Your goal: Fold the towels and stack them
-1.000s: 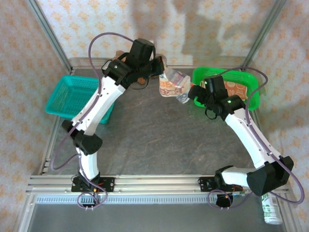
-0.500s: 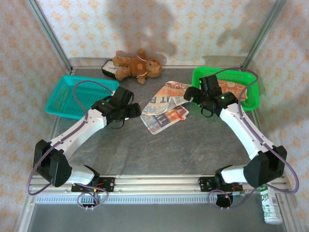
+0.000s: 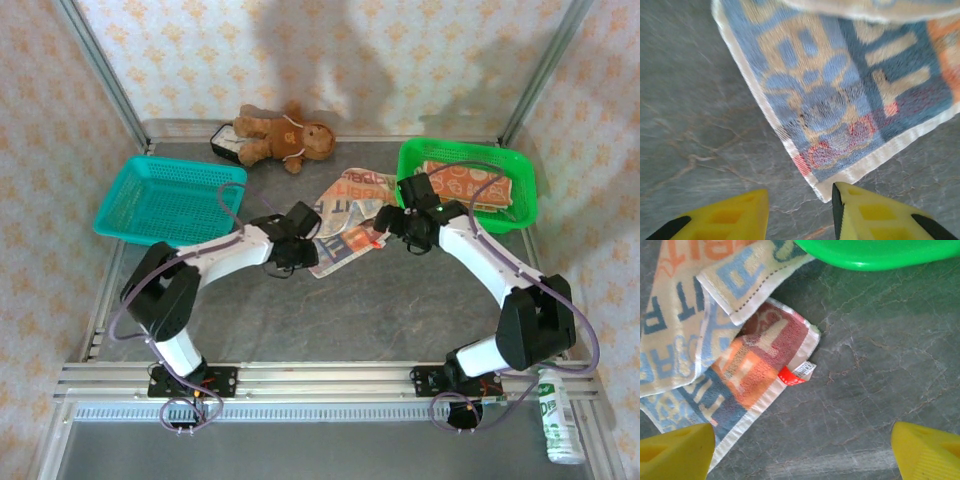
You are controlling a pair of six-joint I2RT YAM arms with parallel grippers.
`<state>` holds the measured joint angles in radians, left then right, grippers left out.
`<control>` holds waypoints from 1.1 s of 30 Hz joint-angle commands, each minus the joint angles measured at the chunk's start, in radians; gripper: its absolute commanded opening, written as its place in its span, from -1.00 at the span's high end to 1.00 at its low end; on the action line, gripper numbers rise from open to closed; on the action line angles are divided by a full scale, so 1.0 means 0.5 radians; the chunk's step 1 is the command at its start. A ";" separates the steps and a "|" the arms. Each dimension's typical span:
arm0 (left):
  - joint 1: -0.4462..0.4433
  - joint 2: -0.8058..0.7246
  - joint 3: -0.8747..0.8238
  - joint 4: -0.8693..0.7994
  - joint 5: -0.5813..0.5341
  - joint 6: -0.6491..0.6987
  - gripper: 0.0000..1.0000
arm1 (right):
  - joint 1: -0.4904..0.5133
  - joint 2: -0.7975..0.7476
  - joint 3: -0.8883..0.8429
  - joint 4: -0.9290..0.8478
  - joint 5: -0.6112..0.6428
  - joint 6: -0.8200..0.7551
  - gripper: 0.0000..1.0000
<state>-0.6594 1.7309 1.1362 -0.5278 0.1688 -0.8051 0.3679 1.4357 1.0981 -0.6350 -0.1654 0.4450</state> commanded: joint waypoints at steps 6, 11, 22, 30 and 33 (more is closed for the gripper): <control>-0.174 0.229 0.212 -0.053 -0.111 -0.235 0.30 | 0.011 -0.043 -0.016 0.076 0.030 -0.017 -0.81; -0.193 0.320 0.222 -0.063 -0.199 -0.254 0.60 | 0.012 -0.034 -0.018 0.080 -0.008 -0.022 -0.81; -0.036 0.079 -0.068 -0.449 -0.595 -0.127 0.79 | 0.016 -0.058 -0.043 0.094 -0.080 -0.067 -0.72; 0.049 -0.228 -0.207 -0.433 -0.541 -0.068 0.29 | 0.196 0.071 -0.123 0.241 -0.166 -0.131 -0.26; 0.046 -0.259 -0.293 -0.354 -0.514 -0.096 0.25 | 0.257 0.155 -0.150 0.319 -0.166 -0.109 -0.12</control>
<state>-0.6323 1.6161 1.0321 -0.7078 -0.0685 -0.8513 0.4782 1.4799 1.0466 -0.5270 -0.2485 0.3958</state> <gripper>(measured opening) 0.371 0.569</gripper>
